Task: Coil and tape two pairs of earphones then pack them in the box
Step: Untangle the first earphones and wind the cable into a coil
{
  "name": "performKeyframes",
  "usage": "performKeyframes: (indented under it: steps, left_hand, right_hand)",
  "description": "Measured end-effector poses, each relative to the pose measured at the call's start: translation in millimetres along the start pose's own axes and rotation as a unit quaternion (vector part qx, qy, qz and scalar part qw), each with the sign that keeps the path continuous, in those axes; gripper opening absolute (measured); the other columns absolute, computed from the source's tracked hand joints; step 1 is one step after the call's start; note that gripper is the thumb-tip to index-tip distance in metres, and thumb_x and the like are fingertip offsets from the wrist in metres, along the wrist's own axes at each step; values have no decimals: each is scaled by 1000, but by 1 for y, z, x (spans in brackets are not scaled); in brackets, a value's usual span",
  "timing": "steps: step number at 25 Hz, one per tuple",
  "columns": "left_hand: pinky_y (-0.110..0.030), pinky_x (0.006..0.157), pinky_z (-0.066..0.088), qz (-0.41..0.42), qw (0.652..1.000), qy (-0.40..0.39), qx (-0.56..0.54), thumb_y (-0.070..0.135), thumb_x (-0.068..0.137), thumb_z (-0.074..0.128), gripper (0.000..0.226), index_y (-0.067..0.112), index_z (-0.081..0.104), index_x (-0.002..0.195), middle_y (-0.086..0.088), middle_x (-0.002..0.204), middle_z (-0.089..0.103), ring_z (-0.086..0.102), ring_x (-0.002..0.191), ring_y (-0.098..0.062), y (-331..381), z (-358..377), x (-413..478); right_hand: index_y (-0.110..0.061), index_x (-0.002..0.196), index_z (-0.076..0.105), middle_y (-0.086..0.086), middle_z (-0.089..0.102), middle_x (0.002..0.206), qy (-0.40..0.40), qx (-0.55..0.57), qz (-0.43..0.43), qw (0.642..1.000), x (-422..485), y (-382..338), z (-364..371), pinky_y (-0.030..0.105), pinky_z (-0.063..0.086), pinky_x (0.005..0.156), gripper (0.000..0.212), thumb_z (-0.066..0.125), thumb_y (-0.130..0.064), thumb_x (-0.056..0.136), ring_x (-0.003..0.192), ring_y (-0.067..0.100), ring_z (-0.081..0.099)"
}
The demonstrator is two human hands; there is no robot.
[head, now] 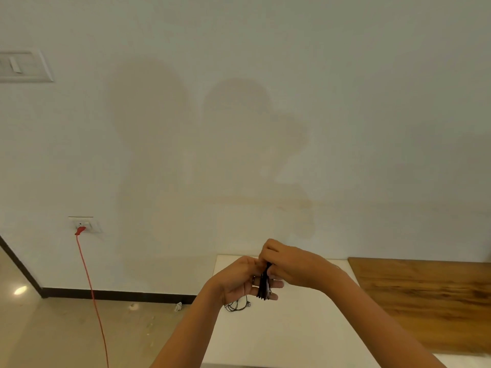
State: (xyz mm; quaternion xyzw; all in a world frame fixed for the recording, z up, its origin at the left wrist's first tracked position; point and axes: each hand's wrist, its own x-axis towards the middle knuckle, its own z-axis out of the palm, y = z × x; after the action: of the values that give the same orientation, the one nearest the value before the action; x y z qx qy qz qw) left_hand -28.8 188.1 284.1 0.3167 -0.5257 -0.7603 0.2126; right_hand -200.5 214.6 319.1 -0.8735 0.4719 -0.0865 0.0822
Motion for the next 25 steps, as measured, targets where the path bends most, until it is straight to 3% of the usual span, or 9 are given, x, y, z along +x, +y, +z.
performKeyframes:
  steps: [2, 5, 9, 12, 17, 19, 22, 25]
  left_hand:
    - [-56, 91, 51, 1, 1000, -3, -6, 0, 97, 40, 25, -3, 64, 95, -12, 81, 62, 66, 74, -18, 0, 1, -1]
    - [-44, 83, 57, -7, 999, -8, -40, 1, 98, 42, 22, -2, 63, 103, -3, 74, 62, 51, 55, -6, 0, 5, -1]
    - [-24, 59, 50, -11, 991, 9, -134, 4, 100, 40, 21, 2, 59, 92, 1, 67, 50, 39, 45, -2, 2, 5, 2]
    - [-21, 51, 45, -46, 988, 24, -147, 2, 99, 37, 19, 1, 55, 96, -2, 71, 49, 40, 44, -2, 6, 2, 7]
    - [-20, 53, 45, -103, 993, 36, -51, 1, 97, 33, 25, -7, 52, 111, -24, 97, 65, 36, 44, -3, 3, 1, 10]
    - [-20, 56, 46, -103, 994, 28, -9, 0, 97, 33, 25, -6, 54, 110, -22, 97, 67, 38, 47, -4, -1, 0, 10]
    - [-18, 58, 43, -72, 992, 48, 88, 1, 95, 40, 19, 4, 58, 91, -15, 91, 63, 40, 56, -5, -3, 6, 10]
    - [-21, 61, 39, -44, 971, 119, 202, 13, 92, 52, 1, 13, 51, 93, -4, 87, 58, 45, 64, -10, -9, 11, 9]
  right_hand:
    - [-19, 97, 55, -11, 47, 104, 29, 80, -5, 996, -1, 7, 2, 29, 48, 73, 9, 51, -16, 90, 83, 7, 50]
    - [-20, 99, 61, -12, 57, 95, 59, 179, 9, 982, -5, 14, 8, 15, 40, 77, 10, 59, -19, 89, 90, 1, 50]
    - [-19, 105, 63, 2, 67, 97, 92, 387, 59, 915, -12, 13, 19, 28, 52, 77, 14, 61, -20, 91, 89, 21, 63]
    - [-18, 99, 67, 6, 68, 89, 125, 454, 91, 877, -13, 12, 27, 28, 53, 74, 11, 65, -18, 89, 81, 21, 64]
    - [-12, 91, 69, 0, 67, 77, 129, 468, 134, 864, -16, 12, 44, 23, 48, 67, 6, 68, -13, 85, 71, 12, 61]
    - [-7, 91, 69, 9, 68, 77, 120, 504, 160, 840, -18, 14, 50, 25, 51, 69, 7, 67, -8, 85, 70, 17, 63]
    - [-2, 90, 67, 18, 68, 78, 132, 546, 207, 801, -17, 16, 58, 31, 54, 71, 7, 65, -3, 84, 68, 21, 65]
    - [-1, 89, 64, 12, 66, 75, 146, 538, 224, 799, -16, 16, 64, 31, 51, 69, 5, 63, -2, 84, 68, 17, 61]
